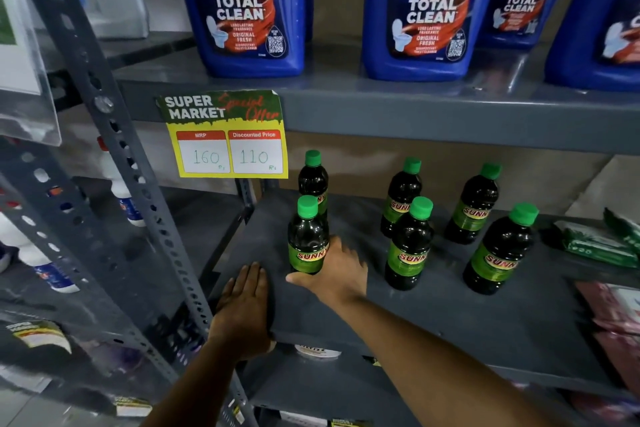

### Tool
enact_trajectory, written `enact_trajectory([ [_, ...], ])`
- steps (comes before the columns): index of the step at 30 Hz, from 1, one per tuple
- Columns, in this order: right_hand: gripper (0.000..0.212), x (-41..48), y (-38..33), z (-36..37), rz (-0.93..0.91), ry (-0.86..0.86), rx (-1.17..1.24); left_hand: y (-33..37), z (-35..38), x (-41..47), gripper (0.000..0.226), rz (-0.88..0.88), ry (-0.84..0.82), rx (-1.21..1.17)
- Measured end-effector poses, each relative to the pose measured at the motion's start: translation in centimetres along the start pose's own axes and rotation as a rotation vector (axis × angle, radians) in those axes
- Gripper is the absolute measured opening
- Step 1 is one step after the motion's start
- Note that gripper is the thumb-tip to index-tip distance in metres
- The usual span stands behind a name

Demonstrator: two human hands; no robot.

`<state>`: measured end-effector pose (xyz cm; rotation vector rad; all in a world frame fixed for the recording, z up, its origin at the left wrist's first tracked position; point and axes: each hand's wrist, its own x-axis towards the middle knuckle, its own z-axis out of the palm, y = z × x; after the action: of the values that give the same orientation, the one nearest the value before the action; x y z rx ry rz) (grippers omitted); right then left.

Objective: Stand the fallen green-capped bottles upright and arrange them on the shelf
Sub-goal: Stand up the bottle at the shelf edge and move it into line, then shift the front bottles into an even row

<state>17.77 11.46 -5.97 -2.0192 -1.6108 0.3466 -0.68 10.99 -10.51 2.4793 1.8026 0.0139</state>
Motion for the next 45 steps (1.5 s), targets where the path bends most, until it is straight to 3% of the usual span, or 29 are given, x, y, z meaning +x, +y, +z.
enact_trajectory([
  [4,0.077,-0.1,1.0,0.8,-0.024,-0.077,0.153,0.1,0.0,0.1,0.122,0.004,-0.004,-0.019],
  [7,0.072,0.0,1.2,0.8,-0.041,-0.073,0.122,0.1,-0.1,0.1,0.122,0.003,-0.003,-0.009],
  [20,0.08,0.1,0.7,0.8,-0.034,-0.068,0.068,0.0,0.3,0.1,0.123,-0.006,-0.019,0.005],
  [23,0.094,-0.3,0.9,0.8,-0.057,-0.06,0.102,0.0,0.2,0.1,0.125,-0.004,-0.02,0.004],
  [25,0.103,-1.2,1.4,0.5,-0.083,-0.007,0.17,0.0,0.2,0.1,0.126,0.004,-0.009,-0.002],
  [28,0.088,-3.3,2.7,0.0,-0.13,0.117,0.325,-0.4,0.4,0.2,0.125,0.014,0.0,-0.007],
  [31,0.066,-5.3,4.9,-0.9,-0.147,0.462,0.425,-0.3,0.5,0.4,0.127,0.003,-0.03,0.024],
  [34,0.075,-4.7,8.1,-3.2,0.007,0.672,0.498,-0.2,0.5,0.5,0.12,-0.014,-0.015,0.028],
  [35,0.083,-3.9,9.6,-4.0,0.053,0.637,0.494,-0.2,0.5,0.4,0.118,-0.019,-0.003,0.025],
  [38,0.104,-1.7,13.1,-6.1,0.118,0.249,0.565,-0.3,0.8,0.5,0.111,-0.027,-0.002,0.027],
  [40,0.091,-1.2,13.9,-6.9,0.101,0.093,0.525,-0.3,1.0,0.7,0.105,-0.033,0.001,0.04],
  [42,0.077,-1.2,13.7,-7.0,0.091,0.123,0.454,-0.3,1.0,0.8,0.103,-0.041,-0.007,0.044],
  [45,0.077,-1.5,12.9,-7.2,0.081,0.178,0.464,-0.3,1.1,0.8,0.099,-0.045,-0.003,0.046],
])
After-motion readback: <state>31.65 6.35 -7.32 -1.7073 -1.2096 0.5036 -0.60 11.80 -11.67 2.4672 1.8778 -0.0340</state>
